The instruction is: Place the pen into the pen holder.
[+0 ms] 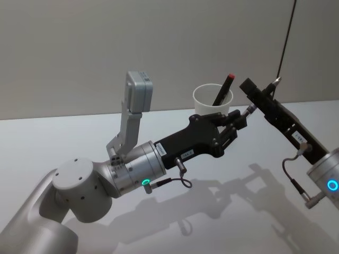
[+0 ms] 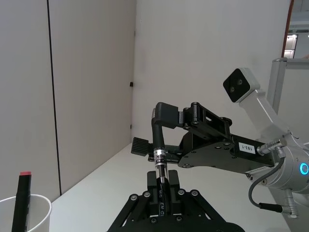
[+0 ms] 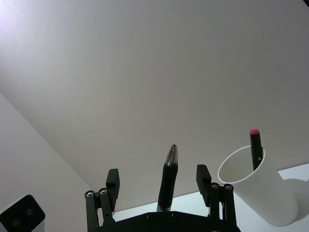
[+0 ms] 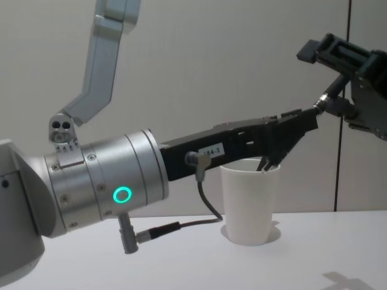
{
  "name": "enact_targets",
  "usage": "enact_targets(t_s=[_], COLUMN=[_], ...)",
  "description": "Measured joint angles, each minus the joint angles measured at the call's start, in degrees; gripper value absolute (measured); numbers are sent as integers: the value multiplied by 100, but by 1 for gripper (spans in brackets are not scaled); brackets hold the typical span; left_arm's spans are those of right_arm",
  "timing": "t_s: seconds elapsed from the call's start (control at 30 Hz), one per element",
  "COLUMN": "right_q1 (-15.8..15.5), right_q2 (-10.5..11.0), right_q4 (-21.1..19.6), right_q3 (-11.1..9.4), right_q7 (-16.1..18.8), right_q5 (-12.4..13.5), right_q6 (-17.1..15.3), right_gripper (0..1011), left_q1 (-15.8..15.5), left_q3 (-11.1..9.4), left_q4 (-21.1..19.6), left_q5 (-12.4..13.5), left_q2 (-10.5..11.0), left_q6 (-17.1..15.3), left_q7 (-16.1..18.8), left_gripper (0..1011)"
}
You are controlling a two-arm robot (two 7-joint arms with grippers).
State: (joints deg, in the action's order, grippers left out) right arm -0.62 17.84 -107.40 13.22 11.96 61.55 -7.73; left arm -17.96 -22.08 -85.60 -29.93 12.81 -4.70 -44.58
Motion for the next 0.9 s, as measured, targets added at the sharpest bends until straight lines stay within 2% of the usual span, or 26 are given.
enact_targets(t_s=[0.67, 0.9], right_q1=[-84, -101], right_q2=[70, 82], right_q4=[-81, -98], right_q3=[-3, -6], right_q7=[-97, -115], right_q5=[116, 138], right_q6=[88, 106], right_gripper=[1002, 862], left_q1=[0, 0], left_q3=[0, 0], left_q4=[0, 0], left_q5=[0, 0], left_q2=[0, 0], left_q6=[0, 0], left_q7=[0, 0], left_gripper=[136, 136])
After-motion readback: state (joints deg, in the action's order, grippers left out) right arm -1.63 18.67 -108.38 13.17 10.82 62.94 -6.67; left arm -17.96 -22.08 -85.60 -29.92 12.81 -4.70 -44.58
